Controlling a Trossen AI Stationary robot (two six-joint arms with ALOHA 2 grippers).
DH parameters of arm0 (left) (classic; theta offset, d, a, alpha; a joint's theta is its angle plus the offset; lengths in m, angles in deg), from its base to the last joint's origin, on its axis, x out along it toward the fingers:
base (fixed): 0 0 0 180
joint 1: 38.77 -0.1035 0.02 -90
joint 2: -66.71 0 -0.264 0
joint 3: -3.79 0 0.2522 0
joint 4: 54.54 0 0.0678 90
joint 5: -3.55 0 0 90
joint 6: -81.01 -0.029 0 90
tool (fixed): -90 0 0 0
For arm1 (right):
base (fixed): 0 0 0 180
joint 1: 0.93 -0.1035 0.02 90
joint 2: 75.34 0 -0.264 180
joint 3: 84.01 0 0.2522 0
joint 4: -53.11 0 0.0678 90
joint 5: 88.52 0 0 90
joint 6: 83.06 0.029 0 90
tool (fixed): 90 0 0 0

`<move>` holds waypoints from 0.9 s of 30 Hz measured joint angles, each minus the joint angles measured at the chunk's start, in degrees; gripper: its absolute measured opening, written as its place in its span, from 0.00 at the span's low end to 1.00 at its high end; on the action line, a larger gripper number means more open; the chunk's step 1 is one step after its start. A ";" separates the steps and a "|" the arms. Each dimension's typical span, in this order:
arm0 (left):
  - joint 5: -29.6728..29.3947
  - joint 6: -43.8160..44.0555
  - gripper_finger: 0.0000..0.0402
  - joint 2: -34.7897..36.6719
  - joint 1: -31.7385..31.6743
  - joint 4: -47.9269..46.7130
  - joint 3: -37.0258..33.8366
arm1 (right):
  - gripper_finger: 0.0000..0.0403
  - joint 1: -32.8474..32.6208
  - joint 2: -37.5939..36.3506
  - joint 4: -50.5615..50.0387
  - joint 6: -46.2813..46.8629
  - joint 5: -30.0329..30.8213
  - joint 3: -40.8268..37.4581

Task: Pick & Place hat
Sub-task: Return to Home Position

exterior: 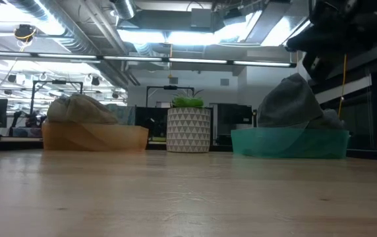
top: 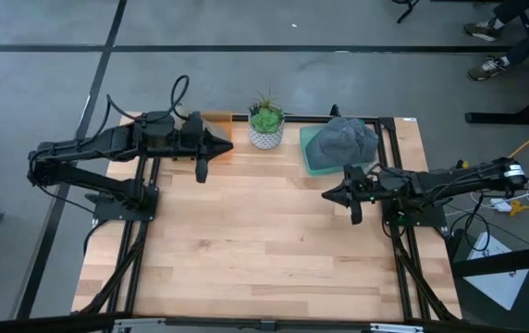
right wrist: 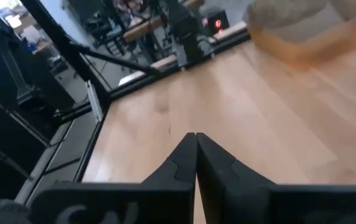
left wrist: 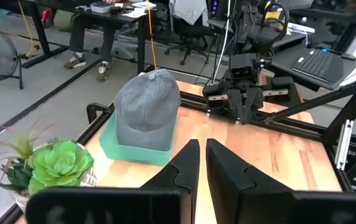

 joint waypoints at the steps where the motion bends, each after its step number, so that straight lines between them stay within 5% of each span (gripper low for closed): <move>1: 0.00 0.34 0.06 0.00 0.00 -0.02 0.00 | 0.02 -0.08 -0.93 1.44 -0.48 0.08 -1.18; 12: 0.39 4.58 0.05 0.02 -0.02 -0.01 0.00 | 0.02 -0.09 -11.78 18.58 -1.23 -1.56 -16.98; 19: 0.47 4.54 0.07 0.02 -0.02 0.35 0.00 | 0.02 -0.07 -15.53 13.33 -5.90 -1.49 -16.88; 27: 1.04 4.40 0.06 0.11 -0.02 0.61 0.00 | 0.02 -0.07 -20.45 -5.18 -4.33 -3.15 -16.86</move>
